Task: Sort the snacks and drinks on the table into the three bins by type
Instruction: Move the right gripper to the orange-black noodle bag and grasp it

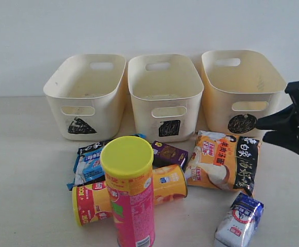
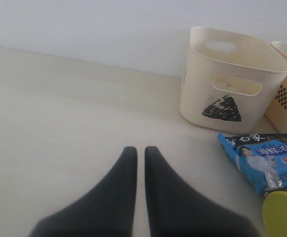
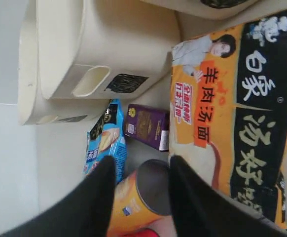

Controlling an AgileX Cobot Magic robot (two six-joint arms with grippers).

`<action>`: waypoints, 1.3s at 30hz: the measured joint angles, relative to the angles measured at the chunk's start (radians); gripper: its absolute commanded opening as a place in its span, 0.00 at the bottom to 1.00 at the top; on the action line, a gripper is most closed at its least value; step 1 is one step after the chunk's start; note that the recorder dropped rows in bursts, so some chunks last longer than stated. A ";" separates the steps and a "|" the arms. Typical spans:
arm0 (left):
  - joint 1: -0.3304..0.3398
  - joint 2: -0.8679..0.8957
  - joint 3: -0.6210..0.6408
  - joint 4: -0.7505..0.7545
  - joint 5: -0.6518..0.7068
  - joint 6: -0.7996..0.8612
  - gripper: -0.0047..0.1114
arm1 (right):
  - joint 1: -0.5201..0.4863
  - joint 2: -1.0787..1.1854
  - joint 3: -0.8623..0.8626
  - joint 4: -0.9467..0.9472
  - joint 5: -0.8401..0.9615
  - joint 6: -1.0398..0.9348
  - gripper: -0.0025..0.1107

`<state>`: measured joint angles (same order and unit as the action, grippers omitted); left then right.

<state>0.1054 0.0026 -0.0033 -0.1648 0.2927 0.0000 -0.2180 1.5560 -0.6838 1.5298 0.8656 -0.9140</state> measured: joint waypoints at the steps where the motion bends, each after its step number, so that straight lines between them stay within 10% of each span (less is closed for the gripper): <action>1: 0.000 0.000 0.000 0.000 0.000 0.000 0.08 | -0.012 0.021 0.000 0.000 0.016 -0.003 0.59; 24: 0.000 0.000 0.000 0.000 0.000 0.000 0.08 | -0.027 0.422 -0.151 -0.044 -0.023 -0.043 0.71; 39: 0.000 0.000 0.000 0.000 0.000 0.000 0.08 | 0.183 0.503 -0.245 -0.047 -0.071 -0.042 0.60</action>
<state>0.1054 0.0026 -0.0033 -0.1648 0.2927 0.0000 -0.0349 2.0585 -0.9290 1.4824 0.7942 -0.9562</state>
